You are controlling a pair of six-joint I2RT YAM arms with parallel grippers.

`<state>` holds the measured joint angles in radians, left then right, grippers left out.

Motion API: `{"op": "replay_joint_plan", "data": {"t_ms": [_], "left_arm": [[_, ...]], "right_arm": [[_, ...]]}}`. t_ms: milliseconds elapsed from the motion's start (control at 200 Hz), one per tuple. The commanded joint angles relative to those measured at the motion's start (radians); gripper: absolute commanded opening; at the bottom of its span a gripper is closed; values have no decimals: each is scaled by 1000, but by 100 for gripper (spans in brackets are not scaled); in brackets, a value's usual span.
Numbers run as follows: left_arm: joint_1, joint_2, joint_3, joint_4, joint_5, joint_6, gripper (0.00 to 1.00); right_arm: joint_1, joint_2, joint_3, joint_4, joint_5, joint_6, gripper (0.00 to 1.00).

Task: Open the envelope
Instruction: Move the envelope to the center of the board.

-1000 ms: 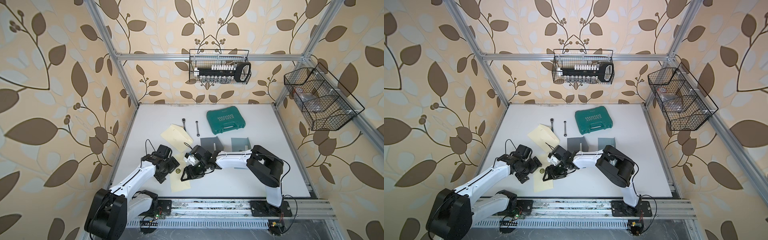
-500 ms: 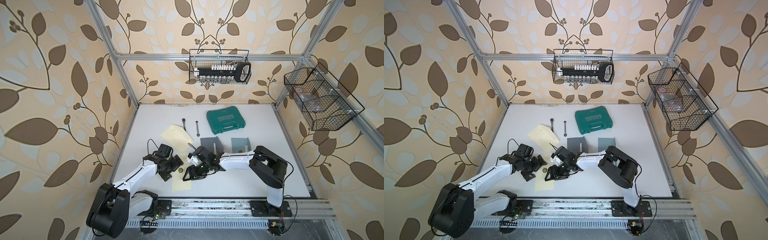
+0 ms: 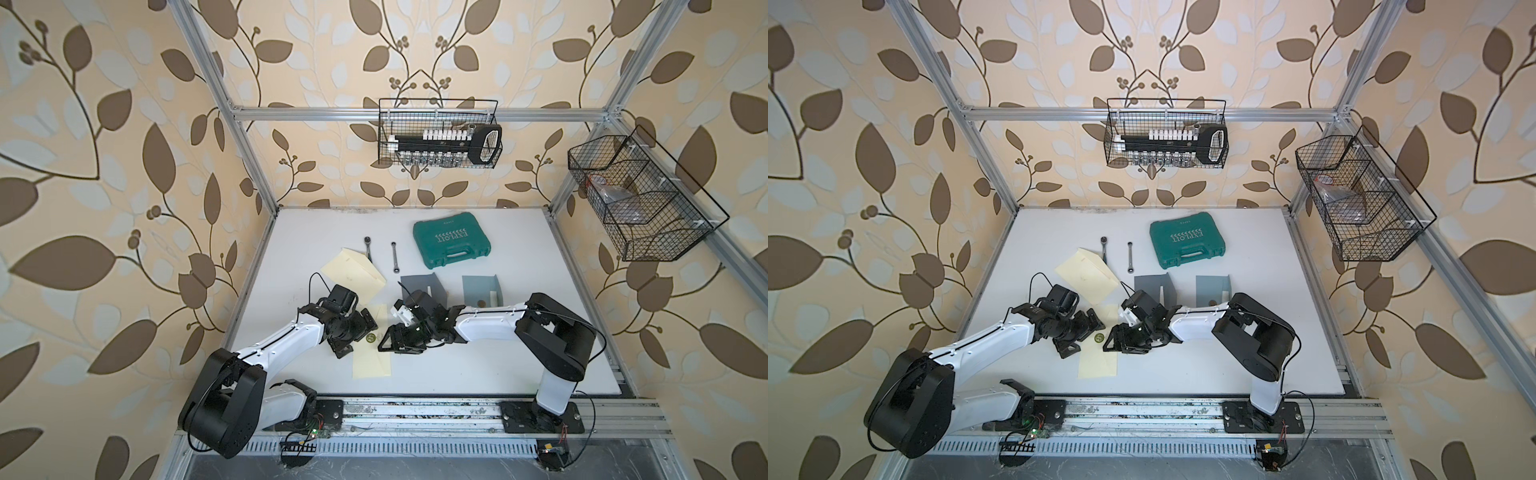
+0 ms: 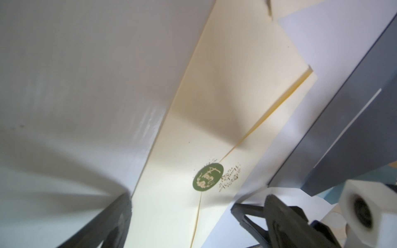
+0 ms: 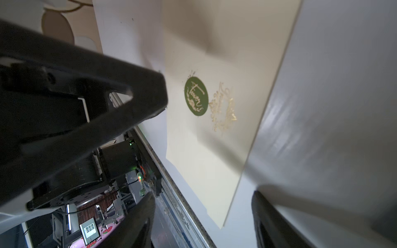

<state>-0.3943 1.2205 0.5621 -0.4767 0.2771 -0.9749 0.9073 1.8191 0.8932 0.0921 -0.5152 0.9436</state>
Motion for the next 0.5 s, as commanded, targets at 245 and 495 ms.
{"op": "replay_joint_plan", "data": {"t_ms": [245,495], "left_arm": [[-18,-73,38,-81,-52,51,97],[-20,-114,15,-78,-49,43,96]], "right_arm": [[-17,-17,8,-77,122,4,69],[-18,9,42,-84,118,2,67]]}}
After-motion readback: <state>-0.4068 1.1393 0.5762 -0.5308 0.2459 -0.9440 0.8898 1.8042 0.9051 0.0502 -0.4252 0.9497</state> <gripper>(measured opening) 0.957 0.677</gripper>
